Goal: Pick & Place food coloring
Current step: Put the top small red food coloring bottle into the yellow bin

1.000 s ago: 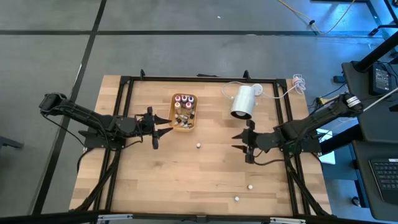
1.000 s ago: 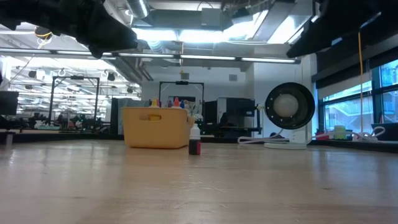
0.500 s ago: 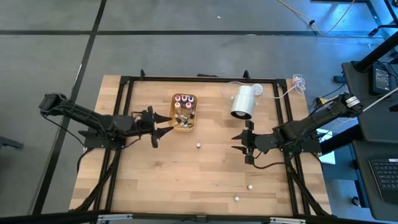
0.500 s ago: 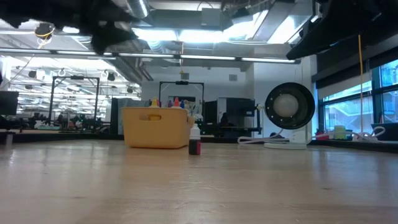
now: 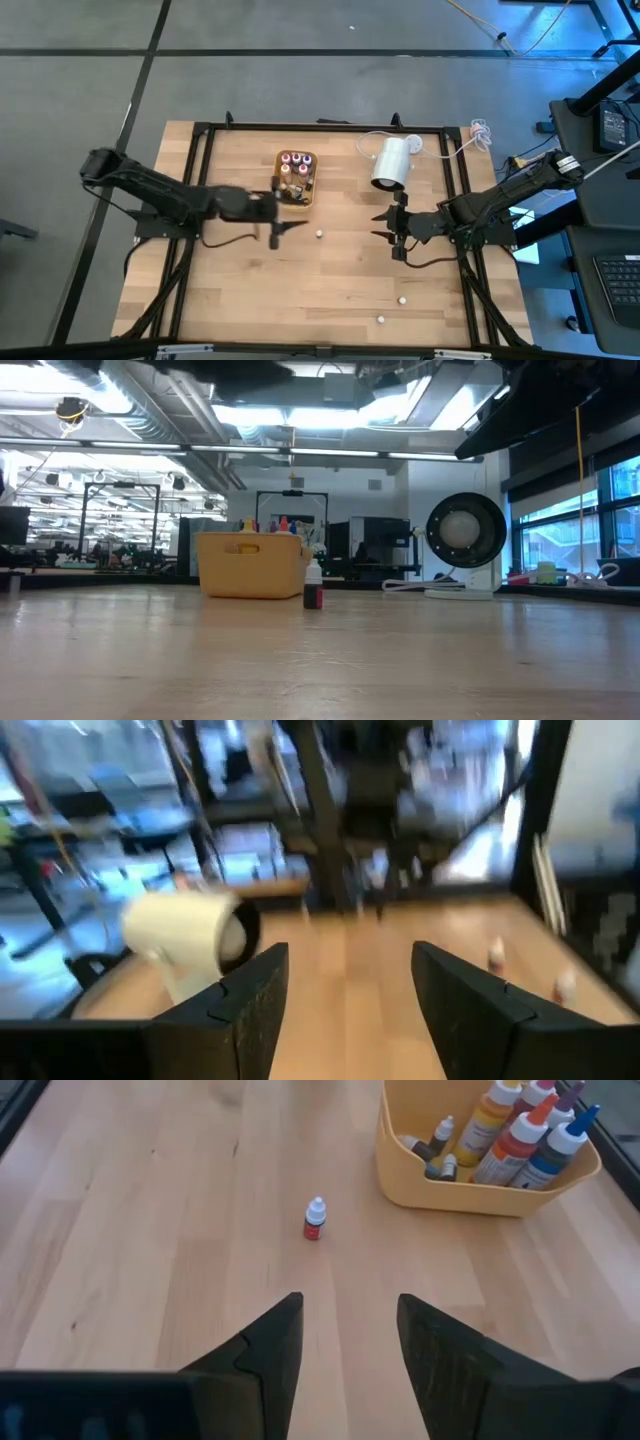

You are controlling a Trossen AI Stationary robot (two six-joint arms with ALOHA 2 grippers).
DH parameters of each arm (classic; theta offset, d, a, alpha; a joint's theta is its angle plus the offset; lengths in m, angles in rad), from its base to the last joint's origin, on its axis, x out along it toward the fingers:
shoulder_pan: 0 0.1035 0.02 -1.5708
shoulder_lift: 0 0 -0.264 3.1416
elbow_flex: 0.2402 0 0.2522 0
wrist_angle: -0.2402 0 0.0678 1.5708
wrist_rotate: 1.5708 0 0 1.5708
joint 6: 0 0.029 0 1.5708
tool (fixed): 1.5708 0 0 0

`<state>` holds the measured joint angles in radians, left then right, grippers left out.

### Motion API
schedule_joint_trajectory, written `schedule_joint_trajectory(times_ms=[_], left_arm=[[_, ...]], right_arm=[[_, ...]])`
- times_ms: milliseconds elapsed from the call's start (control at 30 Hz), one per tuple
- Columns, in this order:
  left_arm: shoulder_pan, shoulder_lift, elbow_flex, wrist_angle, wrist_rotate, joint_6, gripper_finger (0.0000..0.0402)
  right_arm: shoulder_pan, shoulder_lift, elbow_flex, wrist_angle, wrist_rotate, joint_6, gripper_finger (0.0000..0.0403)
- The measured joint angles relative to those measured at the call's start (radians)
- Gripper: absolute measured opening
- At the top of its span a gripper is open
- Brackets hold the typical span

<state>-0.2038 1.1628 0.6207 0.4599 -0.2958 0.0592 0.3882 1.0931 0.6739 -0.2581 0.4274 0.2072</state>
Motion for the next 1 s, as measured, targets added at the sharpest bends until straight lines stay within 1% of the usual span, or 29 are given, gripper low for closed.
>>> schedule_joint_trajectory(times_ms=[100,233,367,433,500,700,1000], left_arm=[[0.015,0.105,0.117,-0.179,0.033,-0.005,0.0209],[0.048,0.237,0.280,-0.468,0.067,-0.101,0.0208],[0.073,0.350,0.393,-0.626,0.162,-0.127,0.0209],[0.084,0.399,0.424,-0.656,0.212,-0.127,0.0208],[0.093,0.443,0.438,-0.660,0.228,-0.126,0.0207],[0.113,0.540,0.452,-0.663,0.205,-0.118,0.0209],[0.115,0.605,0.452,-0.659,0.213,-0.122,0.0209]], right_arm=[[0.000,0.000,0.000,0.000,0.000,0.017,0.0165],[0.000,0.000,0.000,0.000,0.000,0.023,0.0165],[0.000,0.000,0.000,0.000,0.000,0.023,0.0165],[0.000,0.000,0.000,-0.001,-0.001,0.023,0.0165],[0.000,0.000,0.000,-0.001,-0.001,0.023,0.0165],[0.000,0.000,0.000,-0.006,-0.002,0.023,0.0165],[0.000,0.000,0.000,-0.008,-0.002,0.023,0.0165]])
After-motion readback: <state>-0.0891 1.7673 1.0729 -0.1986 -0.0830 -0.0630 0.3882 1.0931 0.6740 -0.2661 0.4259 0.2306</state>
